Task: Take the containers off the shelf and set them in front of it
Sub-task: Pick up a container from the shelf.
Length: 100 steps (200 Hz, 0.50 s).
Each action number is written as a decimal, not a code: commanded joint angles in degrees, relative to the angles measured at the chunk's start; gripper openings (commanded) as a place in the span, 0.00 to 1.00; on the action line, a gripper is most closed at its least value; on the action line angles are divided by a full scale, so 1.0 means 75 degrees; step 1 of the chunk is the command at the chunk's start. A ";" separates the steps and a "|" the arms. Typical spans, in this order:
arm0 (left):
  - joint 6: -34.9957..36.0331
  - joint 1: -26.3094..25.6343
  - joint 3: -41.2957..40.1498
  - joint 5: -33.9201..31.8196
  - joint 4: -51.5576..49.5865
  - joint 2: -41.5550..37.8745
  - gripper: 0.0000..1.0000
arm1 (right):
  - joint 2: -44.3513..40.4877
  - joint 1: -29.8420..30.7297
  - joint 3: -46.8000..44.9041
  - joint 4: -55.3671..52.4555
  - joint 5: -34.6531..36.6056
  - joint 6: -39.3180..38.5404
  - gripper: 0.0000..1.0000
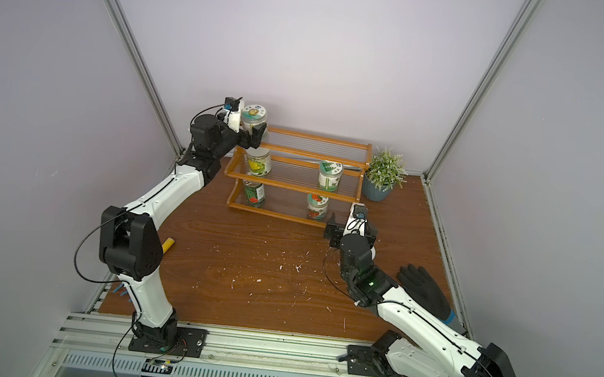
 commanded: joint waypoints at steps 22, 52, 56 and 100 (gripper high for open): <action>0.0155 -0.0207 0.0601 -0.0203 -0.0007 0.0362 0.99 | -0.0025 0.0038 0.0331 0.0330 -0.0049 -0.0054 0.99; 0.0242 -0.0296 0.0870 -0.0455 -0.0088 0.0593 0.98 | -0.0075 0.0038 0.0319 0.0308 -0.0027 -0.0061 0.99; 0.0240 -0.0296 0.0899 -0.0481 -0.0097 0.0614 0.96 | -0.0084 0.0032 0.0319 0.0306 -0.0012 -0.0072 0.99; 0.0199 -0.0330 0.0980 -0.0577 -0.0196 0.0680 0.70 | -0.0172 0.0035 0.0260 0.0295 0.0052 -0.0067 0.99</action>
